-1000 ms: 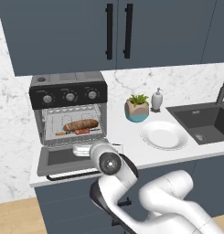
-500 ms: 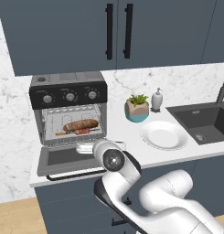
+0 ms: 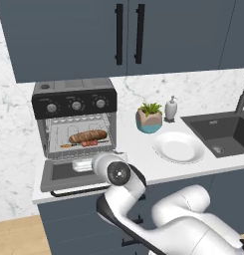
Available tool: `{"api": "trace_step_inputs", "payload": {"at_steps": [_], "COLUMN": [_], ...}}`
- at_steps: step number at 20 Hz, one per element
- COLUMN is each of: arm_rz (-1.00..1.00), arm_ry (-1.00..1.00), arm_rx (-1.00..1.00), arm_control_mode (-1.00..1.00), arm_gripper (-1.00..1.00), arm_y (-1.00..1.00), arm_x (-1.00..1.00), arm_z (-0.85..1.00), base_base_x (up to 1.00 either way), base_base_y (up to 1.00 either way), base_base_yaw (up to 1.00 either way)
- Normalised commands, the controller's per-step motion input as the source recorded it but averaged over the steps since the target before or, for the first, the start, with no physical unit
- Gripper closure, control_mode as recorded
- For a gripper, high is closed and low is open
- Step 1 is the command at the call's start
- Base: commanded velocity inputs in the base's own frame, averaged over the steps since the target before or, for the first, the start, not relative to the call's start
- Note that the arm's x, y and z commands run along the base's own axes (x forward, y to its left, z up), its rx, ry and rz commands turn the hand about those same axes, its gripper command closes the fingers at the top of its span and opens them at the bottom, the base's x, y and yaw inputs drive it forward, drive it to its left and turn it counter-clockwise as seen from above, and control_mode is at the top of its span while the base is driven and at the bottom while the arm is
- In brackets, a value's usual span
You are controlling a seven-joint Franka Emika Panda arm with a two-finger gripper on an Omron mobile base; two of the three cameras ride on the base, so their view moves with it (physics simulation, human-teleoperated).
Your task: Pick up the kebab skewer and baguette bread, and place them inside the toaster oven. Close the toaster oven door and start by setting the timer.
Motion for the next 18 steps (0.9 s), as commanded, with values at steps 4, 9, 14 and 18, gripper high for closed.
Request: {"api": "trace_step_inputs", "payload": {"at_steps": [4, 9, 14, 18], "arm_rz": [0.01, 0.00, 0.00, 0.00], "arm_ry": [0.02, 0.01, 0.02, 0.02], "arm_rx": [0.00, 0.00, -0.01, -0.02], "arm_control_mode": [-1.00, -1.00, -1.00, -1.00], "arm_gripper": [-1.00, -1.00, -1.00, -1.00], "arm_y": [0.03, 0.07, 0.20, 0.20], "arm_x": [0.25, 0.24, 0.22, 0.24], "arm_z": [0.00, -0.01, -0.08, -0.10], "base_base_x": [0.00, 0.00, 0.00, 0.00], "base_base_y": [0.00, 0.00, 0.00, 0.00], "base_base_yaw": [0.00, 0.00, 0.00, 0.00]}}
